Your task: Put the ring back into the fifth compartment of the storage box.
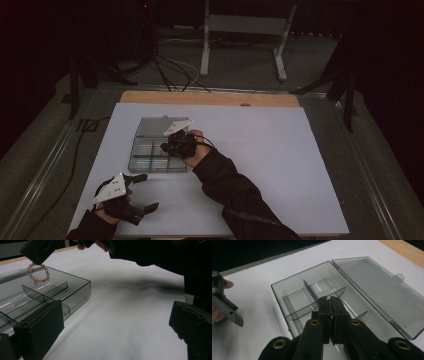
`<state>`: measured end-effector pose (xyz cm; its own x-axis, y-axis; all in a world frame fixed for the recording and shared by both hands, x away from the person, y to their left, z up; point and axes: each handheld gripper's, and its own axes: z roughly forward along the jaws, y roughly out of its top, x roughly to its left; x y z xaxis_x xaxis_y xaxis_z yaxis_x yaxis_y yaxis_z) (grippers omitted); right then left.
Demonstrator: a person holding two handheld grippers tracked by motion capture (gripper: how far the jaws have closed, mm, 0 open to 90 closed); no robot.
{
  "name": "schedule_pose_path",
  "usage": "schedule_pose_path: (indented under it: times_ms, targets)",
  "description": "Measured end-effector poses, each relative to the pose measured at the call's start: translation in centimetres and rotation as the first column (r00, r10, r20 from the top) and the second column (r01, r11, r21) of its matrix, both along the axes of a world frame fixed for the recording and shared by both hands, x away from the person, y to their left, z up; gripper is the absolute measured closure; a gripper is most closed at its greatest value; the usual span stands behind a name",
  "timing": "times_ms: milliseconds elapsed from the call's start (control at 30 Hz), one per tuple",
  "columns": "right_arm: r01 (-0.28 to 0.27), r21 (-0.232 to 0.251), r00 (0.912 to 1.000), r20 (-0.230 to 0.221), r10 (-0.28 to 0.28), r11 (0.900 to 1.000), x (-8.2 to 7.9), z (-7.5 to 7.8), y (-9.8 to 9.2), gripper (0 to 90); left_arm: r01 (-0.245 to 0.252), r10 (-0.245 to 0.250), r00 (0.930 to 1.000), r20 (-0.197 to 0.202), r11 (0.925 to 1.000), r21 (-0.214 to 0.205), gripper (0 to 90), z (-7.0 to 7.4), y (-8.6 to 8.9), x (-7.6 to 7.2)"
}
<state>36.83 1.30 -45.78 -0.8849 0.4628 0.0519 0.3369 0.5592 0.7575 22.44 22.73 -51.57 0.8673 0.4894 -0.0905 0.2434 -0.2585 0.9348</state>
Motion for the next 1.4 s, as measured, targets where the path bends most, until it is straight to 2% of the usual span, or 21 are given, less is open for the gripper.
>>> schedule_pose_path:
  times_ms: [300, 433, 700, 833, 900, 1033, 1167, 1200, 1233, 1300, 1333, 1400]
  targets:
    - [-0.014, -0.015, 0.9997, -0.020, 0.013, 0.9998, 0.4, -0.9, 1.0, 87.9, 0.000, 0.000, 1.0000, 0.000, 1.0000, -0.003, 0.7, 0.0, 0.0, 0.0]
    - [-0.032, -0.037, 0.9993, -0.018, 0.032, 0.9988, 0.3, -1.6, 1.5, 87.8, 0.000, 0.000, 1.0000, 0.000, 1.0000, -0.003, 0.7, 0.0, 0.0, 0.0]
    - [-0.048, -0.045, 0.9979, -0.046, 0.046, 0.9978, 0.5, -2.4, 2.1, 87.0, -0.002, 0.002, 1.0000, 0.001, 1.0000, -0.004, 0.7, 0.0, 0.1, 0.0]
    - [-0.072, -0.042, 0.9957, -0.062, 0.069, 0.9965, 0.7, -2.7, 2.2, 65.0, -0.001, 0.002, 1.0000, 0.001, 1.0000, -0.004, 0.7, 0.0, 0.1, 0.0]
    - [-0.079, -0.029, 0.9963, -0.037, 0.078, 0.9965, 0.6, -2.6, 2.1, 55.1, -0.001, 0.001, 1.0000, 0.002, 1.0000, -0.003, 0.7, 0.0, 0.1, 0.0]
    - [-0.072, 0.007, 0.9968, -0.034, 0.072, 0.9974, 0.6, -2.3, 1.8, 37.6, -0.001, 0.001, 1.0000, 0.002, 1.0000, -0.006, 0.7, 0.0, 0.1, 0.0]
    - [-0.063, 0.060, 0.9959, -0.062, 0.067, 0.9962, 0.7, -1.8, 1.1, 19.5, 0.000, 0.000, 1.0000, 0.001, 1.0000, -0.004, 0.7, 0.0, 0.0, 0.1]
    - [-0.089, 0.066, 0.9929, -0.074, 0.094, 0.9939, 0.9, -1.7, 0.8, 12.5, -0.001, 0.001, 1.0000, 0.001, 1.0000, -0.003, 0.7, 0.0, 0.0, 0.1]
    - [-0.117, 0.068, 0.9900, -0.072, 0.121, 0.9909, 0.9, -1.6, 0.6, 10.7, -0.001, 0.001, 1.0000, 0.002, 1.0000, -0.003, 0.7, 0.0, 0.0, 0.1]
    - [-0.112, 0.061, 0.9928, -0.036, 0.114, 0.9919, 0.8, -1.6, 0.1, 10.2, 0.001, -0.001, 1.0000, 0.002, 1.0000, -0.002, 0.7, 0.0, 0.0, 0.1]
    - [-0.112, 0.058, 0.9928, -0.037, 0.114, 0.9920, 0.9, -1.5, -0.2, 8.3, 0.002, -0.002, 1.0000, 0.001, 1.0000, -0.001, 0.7, 0.0, -0.1, 0.1]
    - [-0.099, 0.085, 0.9925, -0.063, 0.105, 0.9914, 0.8, -1.2, -0.8, 4.7, 0.002, -0.002, 1.0000, 0.000, 1.0000, 0.000, 0.7, 0.0, -0.1, 0.1]
